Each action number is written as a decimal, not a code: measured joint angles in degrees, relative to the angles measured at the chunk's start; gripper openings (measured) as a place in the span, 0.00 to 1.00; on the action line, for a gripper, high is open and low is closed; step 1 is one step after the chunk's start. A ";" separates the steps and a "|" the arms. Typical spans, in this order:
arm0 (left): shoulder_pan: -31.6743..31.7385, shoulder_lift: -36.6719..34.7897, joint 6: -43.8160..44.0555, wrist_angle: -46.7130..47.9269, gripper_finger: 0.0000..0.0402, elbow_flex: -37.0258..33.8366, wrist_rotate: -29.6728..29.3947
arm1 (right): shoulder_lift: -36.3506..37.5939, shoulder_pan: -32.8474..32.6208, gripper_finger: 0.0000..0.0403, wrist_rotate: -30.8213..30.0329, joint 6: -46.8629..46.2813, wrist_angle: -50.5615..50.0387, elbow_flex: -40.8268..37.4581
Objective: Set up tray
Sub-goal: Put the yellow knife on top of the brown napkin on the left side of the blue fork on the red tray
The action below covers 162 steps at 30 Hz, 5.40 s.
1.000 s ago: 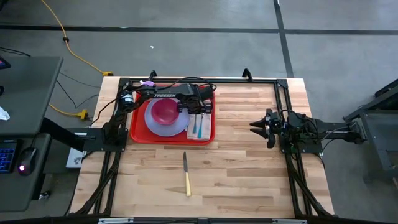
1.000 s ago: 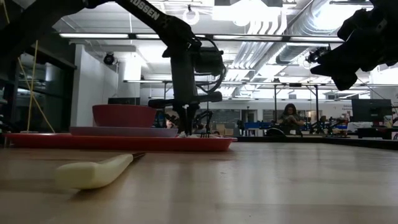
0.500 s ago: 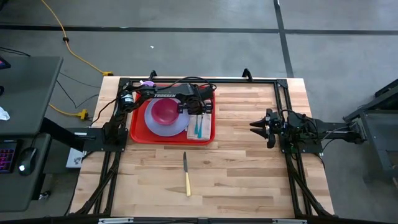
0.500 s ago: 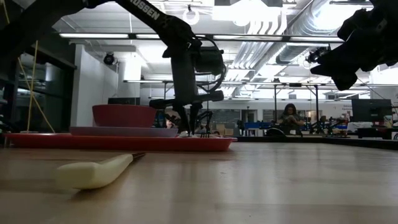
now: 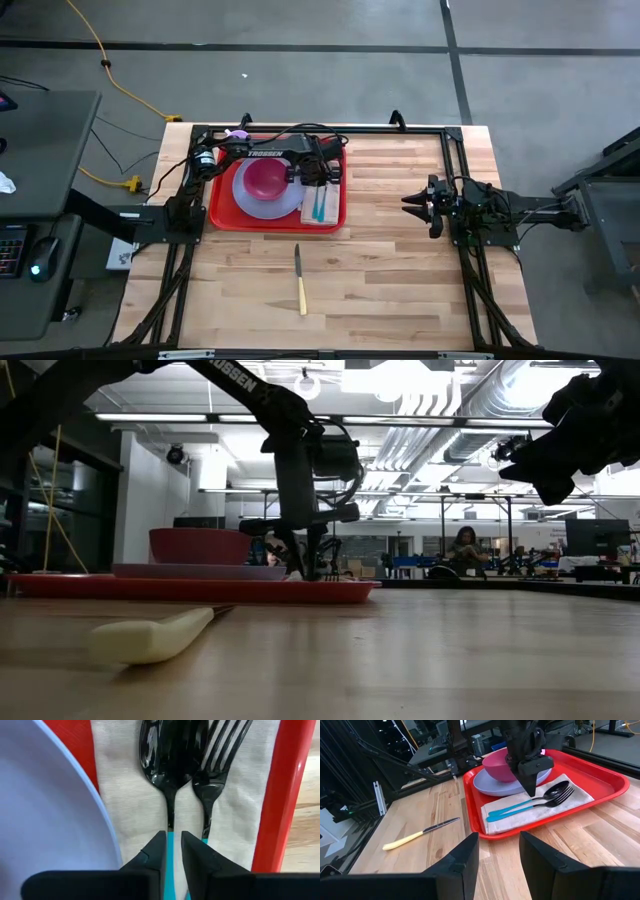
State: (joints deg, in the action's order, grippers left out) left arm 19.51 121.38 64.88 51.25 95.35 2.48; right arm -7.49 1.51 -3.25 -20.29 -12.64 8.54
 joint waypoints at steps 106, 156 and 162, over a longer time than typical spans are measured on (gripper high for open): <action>-40.68 -36.50 7.48 29.72 0.29 -3.86 -39.40 | -30.82 -15.40 0.29 -7.46 -17.02 46.46 0.27; -77.84 -85.07 20.58 9.42 0.29 -57.49 -51.57 | -84.38 -19.99 0.29 5.67 -24.12 8.30 58.64; -78.40 -87.59 20.99 14.04 0.29 -58.07 -50.19 | -84.46 -19.07 0.29 4.48 -21.22 7.30 58.64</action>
State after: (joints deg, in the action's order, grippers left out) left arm -58.89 33.79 85.87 65.29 37.28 -47.71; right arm -91.94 -17.56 1.23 -41.51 -5.34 67.18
